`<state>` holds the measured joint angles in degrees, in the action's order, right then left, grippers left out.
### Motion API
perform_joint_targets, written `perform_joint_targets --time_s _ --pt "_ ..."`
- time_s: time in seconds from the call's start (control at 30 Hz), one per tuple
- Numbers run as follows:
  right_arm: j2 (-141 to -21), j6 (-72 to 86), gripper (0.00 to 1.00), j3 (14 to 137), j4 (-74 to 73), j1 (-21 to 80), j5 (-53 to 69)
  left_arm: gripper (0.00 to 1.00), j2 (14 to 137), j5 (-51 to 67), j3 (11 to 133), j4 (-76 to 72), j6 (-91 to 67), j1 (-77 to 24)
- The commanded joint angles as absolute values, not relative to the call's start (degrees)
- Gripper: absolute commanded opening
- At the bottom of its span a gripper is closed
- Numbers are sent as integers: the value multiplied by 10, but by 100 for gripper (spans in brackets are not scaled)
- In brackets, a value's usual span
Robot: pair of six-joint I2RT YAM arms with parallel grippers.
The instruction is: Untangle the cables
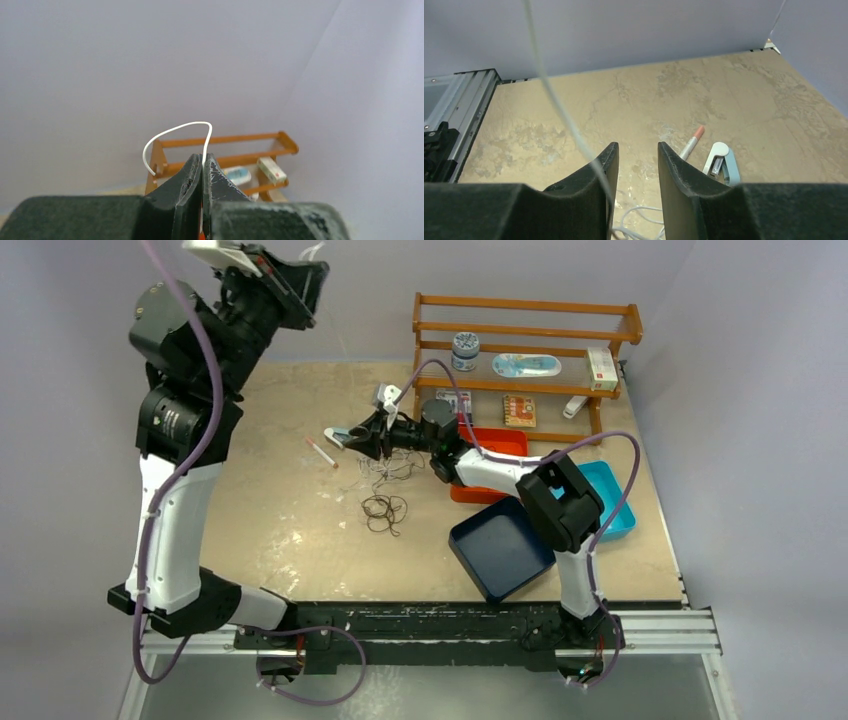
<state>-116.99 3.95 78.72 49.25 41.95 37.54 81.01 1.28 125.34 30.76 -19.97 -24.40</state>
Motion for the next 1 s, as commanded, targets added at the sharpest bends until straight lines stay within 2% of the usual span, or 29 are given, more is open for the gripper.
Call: perform_joint_targets --time_s 0.0,0.5,0.73,0.97 --pt "-1157 28 36 769 521 418 367 0 813 -57 1305 228 -202 -243" --pt "-1225 74 33 688 591 421 368 0 862 -112 1411 56 -157 -243" --pt "-1207 77 39 656 603 421 362 0 869 -113 1425 37 -145 -243" --pt "-1105 72 49 630 597 418 377 0 843 -120 1370 51 -145 -243"
